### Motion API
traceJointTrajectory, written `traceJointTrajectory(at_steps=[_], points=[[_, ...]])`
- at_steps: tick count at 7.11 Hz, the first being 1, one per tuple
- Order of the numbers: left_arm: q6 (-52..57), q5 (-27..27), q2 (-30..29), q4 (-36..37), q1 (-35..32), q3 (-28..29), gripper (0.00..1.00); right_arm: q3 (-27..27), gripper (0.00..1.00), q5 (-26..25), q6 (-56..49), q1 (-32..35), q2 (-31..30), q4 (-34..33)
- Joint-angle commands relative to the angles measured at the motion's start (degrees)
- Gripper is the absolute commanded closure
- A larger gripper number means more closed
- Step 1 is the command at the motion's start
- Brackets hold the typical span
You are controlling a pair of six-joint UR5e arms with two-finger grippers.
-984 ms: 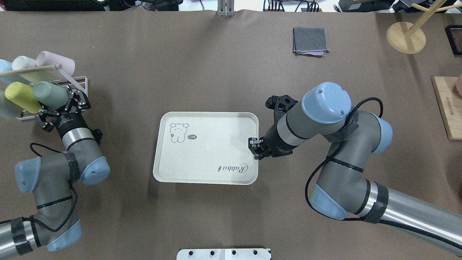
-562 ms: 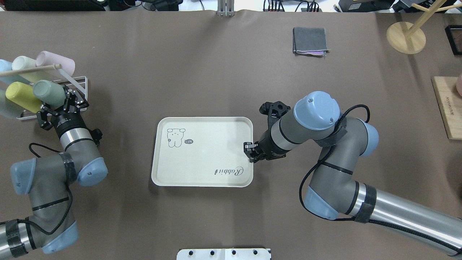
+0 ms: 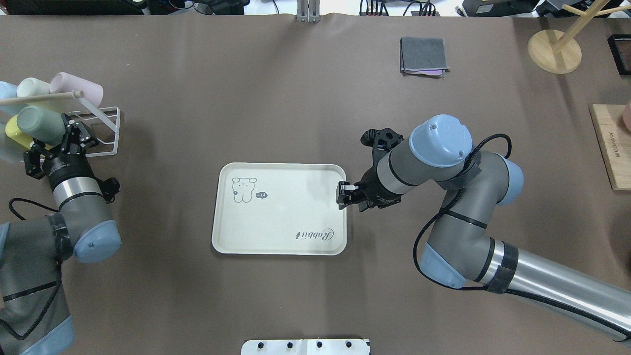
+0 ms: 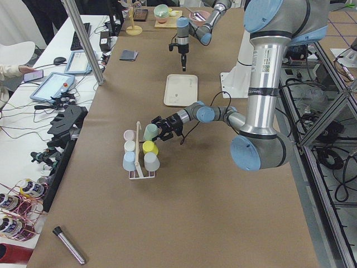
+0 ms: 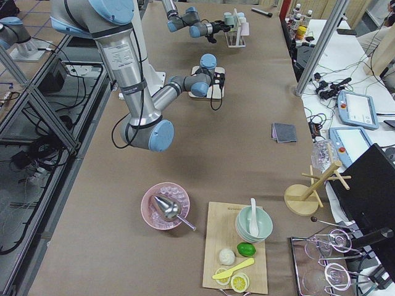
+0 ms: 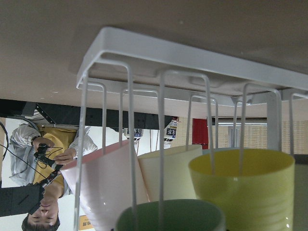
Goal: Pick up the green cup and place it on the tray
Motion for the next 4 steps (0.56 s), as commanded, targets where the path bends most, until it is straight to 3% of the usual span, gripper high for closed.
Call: traceJointTrajectory(at_steps=[1, 3, 4], points=[[4.9, 5.9, 1.9, -0.2, -1.6, -5.9, 0.88, 0.7, 0.0, 3.3, -5.8, 5.9, -0.8, -0.9], [7.8, 7.2, 1.9, -2.7, -2.7, -8.5, 0.88, 3.2, 0.01, 11.2, -7.6, 15.0, -5.6, -0.9], [7.9, 7.0, 1.9, -8.4, -4.1, -9.8, 0.88, 5.7, 0.01, 12.0, -11.8, 17.4, -9.4, -0.9]])
